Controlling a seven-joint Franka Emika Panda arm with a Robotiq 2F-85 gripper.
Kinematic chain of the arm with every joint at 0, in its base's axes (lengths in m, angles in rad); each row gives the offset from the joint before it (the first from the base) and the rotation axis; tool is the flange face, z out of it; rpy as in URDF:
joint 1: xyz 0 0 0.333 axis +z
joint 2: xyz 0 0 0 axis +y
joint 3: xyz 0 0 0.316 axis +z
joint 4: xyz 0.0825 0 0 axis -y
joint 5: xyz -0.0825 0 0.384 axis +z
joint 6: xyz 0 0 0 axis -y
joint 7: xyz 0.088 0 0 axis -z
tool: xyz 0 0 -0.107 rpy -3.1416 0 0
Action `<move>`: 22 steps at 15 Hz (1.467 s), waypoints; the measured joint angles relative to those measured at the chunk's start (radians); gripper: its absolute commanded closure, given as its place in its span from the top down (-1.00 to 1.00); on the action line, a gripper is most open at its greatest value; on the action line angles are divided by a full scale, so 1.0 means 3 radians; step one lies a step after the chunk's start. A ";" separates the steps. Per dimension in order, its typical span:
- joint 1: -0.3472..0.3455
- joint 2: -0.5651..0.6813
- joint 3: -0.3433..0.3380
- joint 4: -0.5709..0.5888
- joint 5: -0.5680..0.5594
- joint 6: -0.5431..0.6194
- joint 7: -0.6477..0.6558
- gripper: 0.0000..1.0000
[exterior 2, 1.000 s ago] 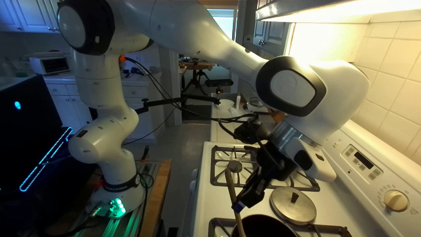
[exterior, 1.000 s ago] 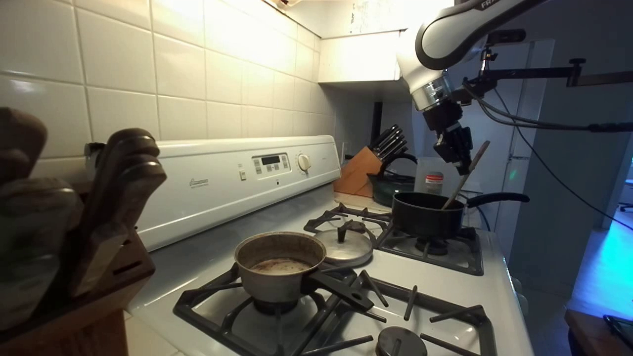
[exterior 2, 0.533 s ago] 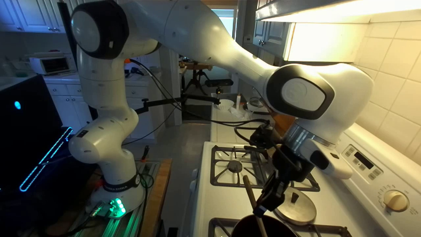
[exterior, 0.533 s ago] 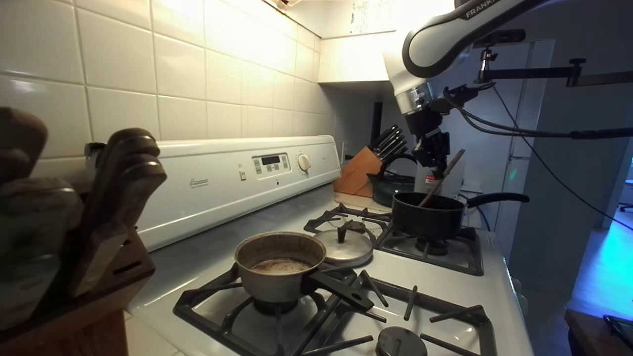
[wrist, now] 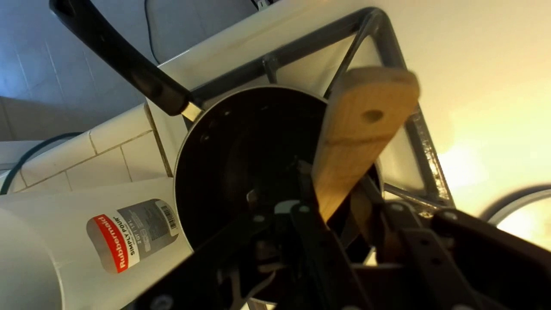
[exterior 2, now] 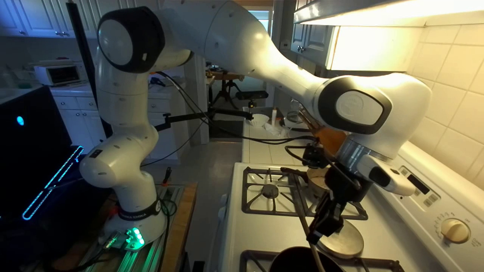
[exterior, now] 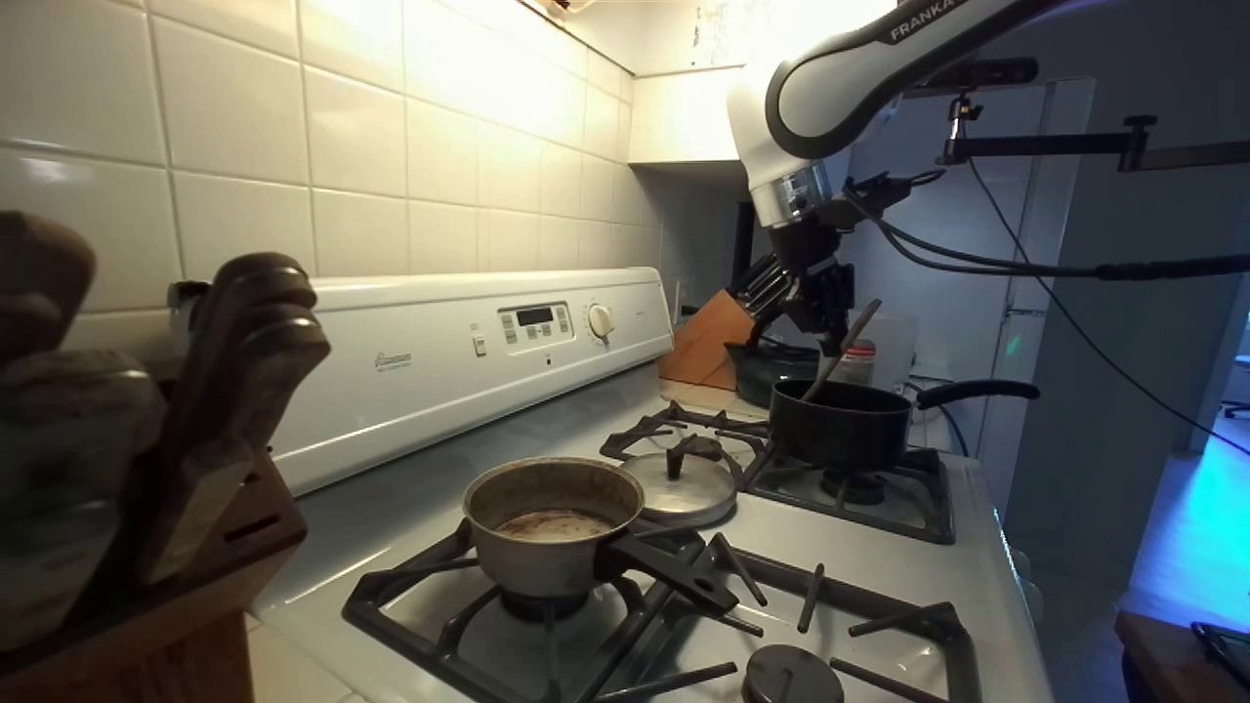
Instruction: Pick up the wooden spoon, then move it around in the pot and then place it on the counter
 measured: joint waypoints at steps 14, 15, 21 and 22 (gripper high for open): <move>-0.0035 -0.0359 -0.0009 -0.0327 0.0006 -0.0532 -0.0471 -0.87; -0.0047 -0.0387 -0.0022 -0.0348 0.0006 -0.0553 -0.0473 -0.87; -0.0149 -0.0389 -0.0111 -0.0338 0.0006 -0.0511 -0.0450 -0.87; -0.0156 -0.0367 -0.0117 -0.0314 0.0006 -0.0483 -0.0429 -0.87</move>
